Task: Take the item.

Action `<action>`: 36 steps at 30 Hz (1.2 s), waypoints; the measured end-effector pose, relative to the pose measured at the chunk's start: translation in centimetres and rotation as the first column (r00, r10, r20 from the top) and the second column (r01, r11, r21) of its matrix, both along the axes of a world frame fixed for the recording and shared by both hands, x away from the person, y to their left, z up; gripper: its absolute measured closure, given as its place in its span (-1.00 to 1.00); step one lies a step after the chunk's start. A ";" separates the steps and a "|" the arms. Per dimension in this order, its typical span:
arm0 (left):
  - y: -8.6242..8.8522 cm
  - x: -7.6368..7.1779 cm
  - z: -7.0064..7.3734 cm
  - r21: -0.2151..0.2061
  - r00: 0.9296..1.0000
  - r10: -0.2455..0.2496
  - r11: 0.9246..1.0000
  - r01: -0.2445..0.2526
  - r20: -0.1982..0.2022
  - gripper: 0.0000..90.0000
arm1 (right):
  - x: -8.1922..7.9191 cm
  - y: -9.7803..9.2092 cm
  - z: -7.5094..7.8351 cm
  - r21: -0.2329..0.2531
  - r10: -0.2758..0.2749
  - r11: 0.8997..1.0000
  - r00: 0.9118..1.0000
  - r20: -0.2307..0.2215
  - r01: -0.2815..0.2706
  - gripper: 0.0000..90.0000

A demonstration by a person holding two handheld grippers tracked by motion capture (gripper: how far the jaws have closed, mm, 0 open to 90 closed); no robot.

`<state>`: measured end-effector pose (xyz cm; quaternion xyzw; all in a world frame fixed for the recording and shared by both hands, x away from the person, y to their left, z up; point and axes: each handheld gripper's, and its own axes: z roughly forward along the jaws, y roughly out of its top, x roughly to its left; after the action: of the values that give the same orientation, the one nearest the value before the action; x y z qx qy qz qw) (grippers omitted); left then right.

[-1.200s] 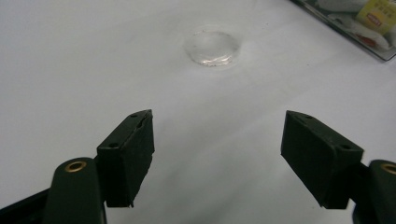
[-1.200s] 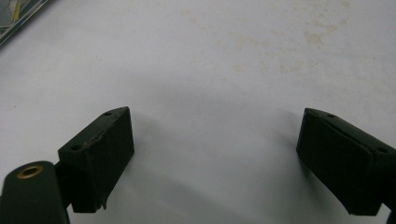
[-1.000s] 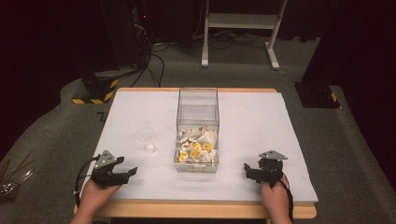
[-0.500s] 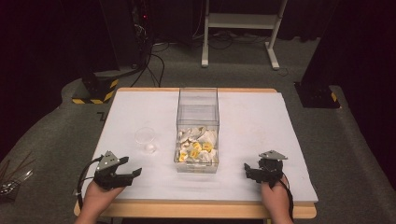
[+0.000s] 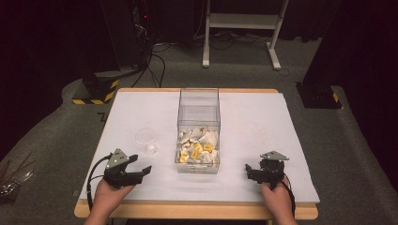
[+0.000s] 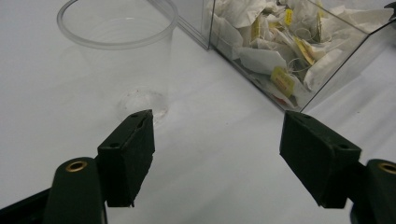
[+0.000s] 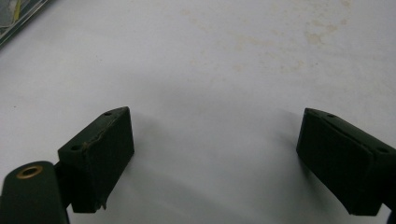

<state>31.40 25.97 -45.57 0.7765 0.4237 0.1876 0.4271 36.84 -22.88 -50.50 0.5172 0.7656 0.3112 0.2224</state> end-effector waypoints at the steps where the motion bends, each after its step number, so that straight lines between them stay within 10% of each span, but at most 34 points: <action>1: -0.2 0.1 0.0 0.003 1.000 -0.002 1.000 0.002 0.000 -0.40 | 0.0 0.0 0.0 0.000 0.000 1.000 1.000 0.000 0.000 -0.76; 36: -4.1 2.8 3.0 -0.028 0.996 -0.084 0.996 0.085 0.032 -0.39 | -0.1 0.0 0.0 0.002 -0.001 1.000 1.000 0.002 0.001 -0.76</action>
<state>34.24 21.83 -42.57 0.7845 0.3866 0.1750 0.4522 36.79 -22.89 -50.53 0.5176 0.7648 0.3125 0.2226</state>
